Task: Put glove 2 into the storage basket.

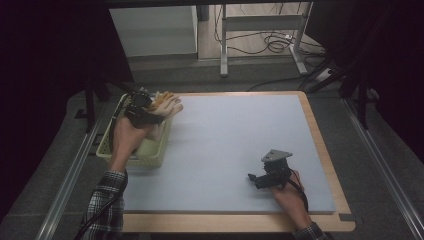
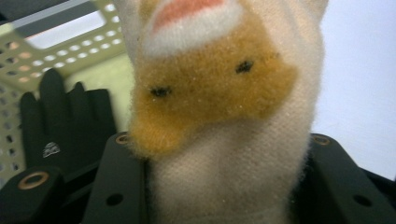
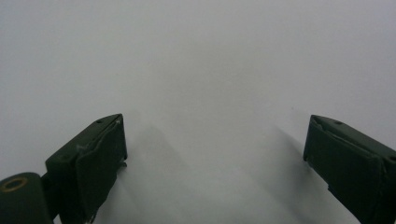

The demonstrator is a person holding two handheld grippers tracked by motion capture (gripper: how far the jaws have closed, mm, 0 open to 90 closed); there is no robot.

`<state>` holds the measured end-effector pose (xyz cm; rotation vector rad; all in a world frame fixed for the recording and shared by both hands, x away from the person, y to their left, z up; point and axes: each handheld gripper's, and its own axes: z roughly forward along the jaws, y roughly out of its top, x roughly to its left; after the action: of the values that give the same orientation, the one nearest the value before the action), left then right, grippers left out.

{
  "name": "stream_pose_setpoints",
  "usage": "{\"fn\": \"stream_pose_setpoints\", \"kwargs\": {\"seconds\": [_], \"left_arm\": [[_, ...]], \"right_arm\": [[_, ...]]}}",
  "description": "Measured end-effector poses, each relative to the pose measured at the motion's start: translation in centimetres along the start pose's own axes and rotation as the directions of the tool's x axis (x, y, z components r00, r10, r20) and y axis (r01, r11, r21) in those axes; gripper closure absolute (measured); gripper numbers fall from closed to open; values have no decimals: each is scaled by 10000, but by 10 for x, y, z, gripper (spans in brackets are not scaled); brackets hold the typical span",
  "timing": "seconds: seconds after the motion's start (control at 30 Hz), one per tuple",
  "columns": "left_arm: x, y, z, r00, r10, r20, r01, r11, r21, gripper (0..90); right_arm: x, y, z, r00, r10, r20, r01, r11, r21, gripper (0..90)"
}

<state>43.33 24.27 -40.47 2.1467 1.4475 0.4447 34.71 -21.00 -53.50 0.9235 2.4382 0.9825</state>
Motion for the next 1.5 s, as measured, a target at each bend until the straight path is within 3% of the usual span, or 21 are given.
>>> {"fn": "stream_pose_setpoints", "kwargs": {"seconds": [0.13,0.33,0.57,0.83,1.03,1.13,1.17,1.3,1.33,1.37,1.5], "left_arm": [[12,-3,5,9994,-260,-247,262,9996,74,526],[32,-8,17,9933,-887,-743,904,9957,205,520],[44,-15,42,9892,-1059,-1017,1138,9906,753,513],[44,-20,76,9923,-952,-792,1063,9830,1499,495],[38,-20,96,9954,-909,-292,949,9740,2056,470],[34,-21,104,9960,-895,-59,882,9653,2459,440],[32,-23,110,9962,-823,266,716,9571,2809,345],[37,-25,110,9960,-873,213,777,9557,2840,197],[40,-27,108,9942,-989,415,836,9570,2779,197],[42,-28,103,9913,-1084,751,855,9618,2599,134],[39,-27,91,9946,-755,714,559,9680,2445,84]], "right_arm": [[0,0,0,10000,-10,7,10,10000,-4,58],[0,0,0,10000,-4,4,4,10000,-3,59],[0,0,0,10000,0,-1,0,10000,-7,59],[0,0,0,10000,17,-10,-17,10000,-5,59],[0,0,0,10000,18,-18,-18,10000,-3,59],[0,0,0,10000,13,-20,-13,10000,6,59],[0,0,0,10000,17,-16,-17,10000,-6,59],[0,0,0,10000,24,-22,-24,10000,-3,59],[0,0,0,10000,24,-22,-24,10000,-3,59],[0,0,0,10000,23,-21,-23,10000,-5,59],[0,0,0,10000,17,-22,-17,10000,8,59]]}}
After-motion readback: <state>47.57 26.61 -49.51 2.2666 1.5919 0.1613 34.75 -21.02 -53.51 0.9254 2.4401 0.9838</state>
